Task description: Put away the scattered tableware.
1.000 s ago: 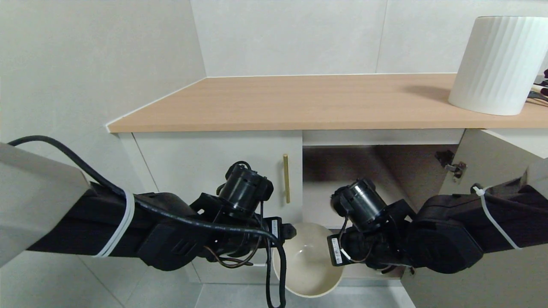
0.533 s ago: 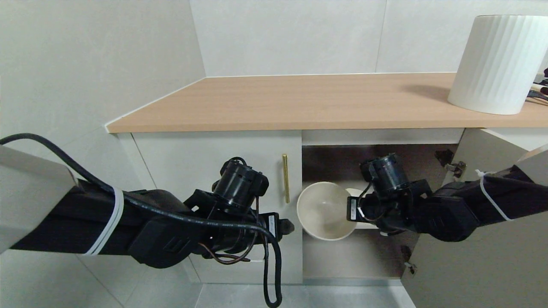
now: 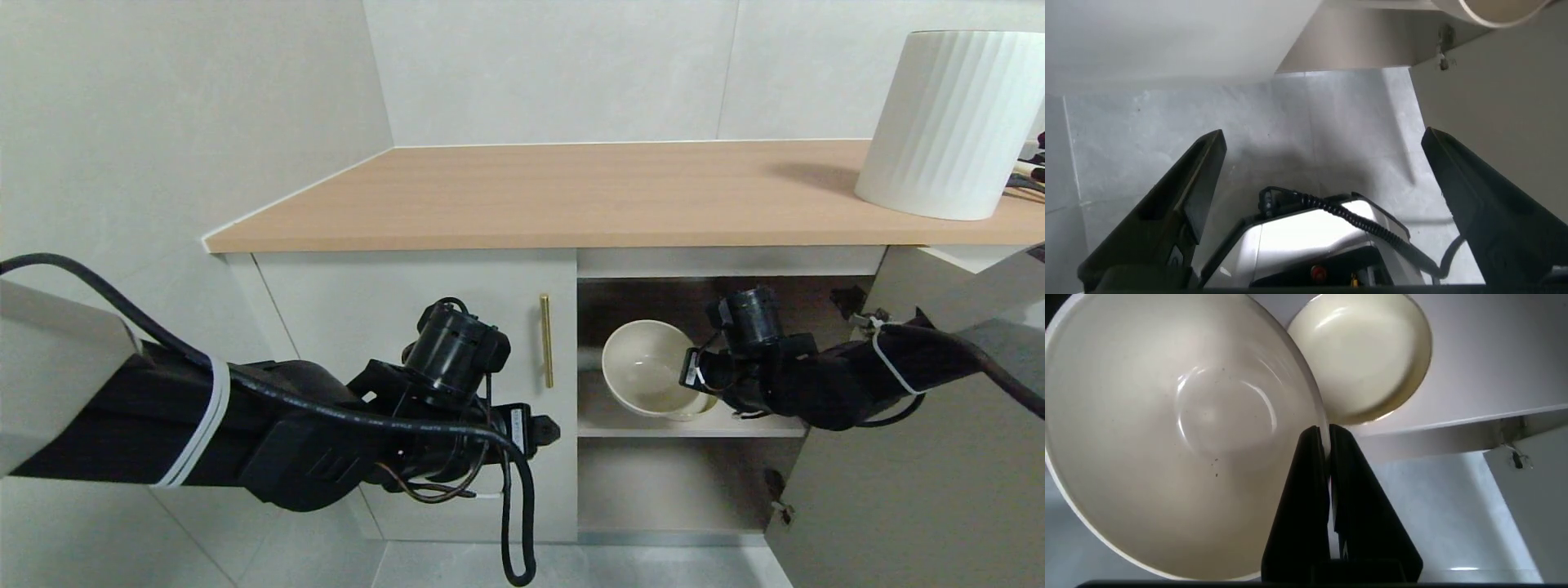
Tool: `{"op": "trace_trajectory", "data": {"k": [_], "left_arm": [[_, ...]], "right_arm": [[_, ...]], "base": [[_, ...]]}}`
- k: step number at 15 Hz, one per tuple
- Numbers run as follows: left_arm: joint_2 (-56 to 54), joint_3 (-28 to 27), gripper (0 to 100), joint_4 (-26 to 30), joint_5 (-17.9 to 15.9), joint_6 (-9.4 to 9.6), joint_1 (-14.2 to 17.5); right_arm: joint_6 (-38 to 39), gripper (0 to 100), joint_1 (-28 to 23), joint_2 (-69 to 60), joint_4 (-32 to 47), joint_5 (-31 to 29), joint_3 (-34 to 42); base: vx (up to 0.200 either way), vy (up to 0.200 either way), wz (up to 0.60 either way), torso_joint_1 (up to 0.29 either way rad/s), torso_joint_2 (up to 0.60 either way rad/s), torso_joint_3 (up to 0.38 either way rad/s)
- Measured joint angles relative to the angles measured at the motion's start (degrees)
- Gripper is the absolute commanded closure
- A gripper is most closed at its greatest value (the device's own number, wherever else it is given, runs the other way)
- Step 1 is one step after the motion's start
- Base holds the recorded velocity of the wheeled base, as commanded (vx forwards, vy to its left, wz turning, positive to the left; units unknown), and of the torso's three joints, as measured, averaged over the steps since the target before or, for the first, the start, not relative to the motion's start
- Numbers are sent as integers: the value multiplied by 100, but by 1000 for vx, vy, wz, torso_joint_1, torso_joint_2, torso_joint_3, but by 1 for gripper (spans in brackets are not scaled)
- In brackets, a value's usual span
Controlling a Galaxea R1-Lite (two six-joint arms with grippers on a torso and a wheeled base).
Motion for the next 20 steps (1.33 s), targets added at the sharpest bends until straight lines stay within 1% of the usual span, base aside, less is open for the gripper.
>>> {"op": "trace_trajectory", "data": {"k": [4, 13, 20], "left_arm": [[0, 0, 0, 0, 0, 2, 32], [-2, 0, 0, 2, 0, 5, 51], [-5, 0, 0, 0, -2, 5, 52]], "right_arm": [[288, 100, -261, 336, 2, -1, -315], [312, 100, -763, 970, -6, -20, -753], [318, 100, -881, 1343, -104, -100, -1006]], "base": [[0, 0, 0, 0, 0, 0], [0, 0, 0, 0, 0, 0], [0, 0, 0, 0, 0, 0]]}}
